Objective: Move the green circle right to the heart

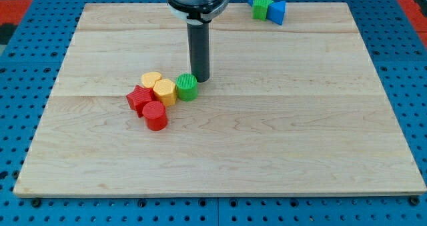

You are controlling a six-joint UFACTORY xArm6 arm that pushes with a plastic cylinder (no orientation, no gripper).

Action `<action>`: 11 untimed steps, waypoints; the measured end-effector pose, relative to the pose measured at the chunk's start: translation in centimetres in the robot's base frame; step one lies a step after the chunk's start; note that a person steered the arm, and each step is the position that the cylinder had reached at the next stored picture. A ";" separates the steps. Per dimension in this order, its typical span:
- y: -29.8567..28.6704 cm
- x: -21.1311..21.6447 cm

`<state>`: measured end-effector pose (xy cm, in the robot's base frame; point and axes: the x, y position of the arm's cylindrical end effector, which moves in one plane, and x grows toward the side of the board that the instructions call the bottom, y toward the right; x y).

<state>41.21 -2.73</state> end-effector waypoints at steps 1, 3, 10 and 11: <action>2.3 4.0; -2.1 3.8; -4.6 1.9; 3.8 -1.9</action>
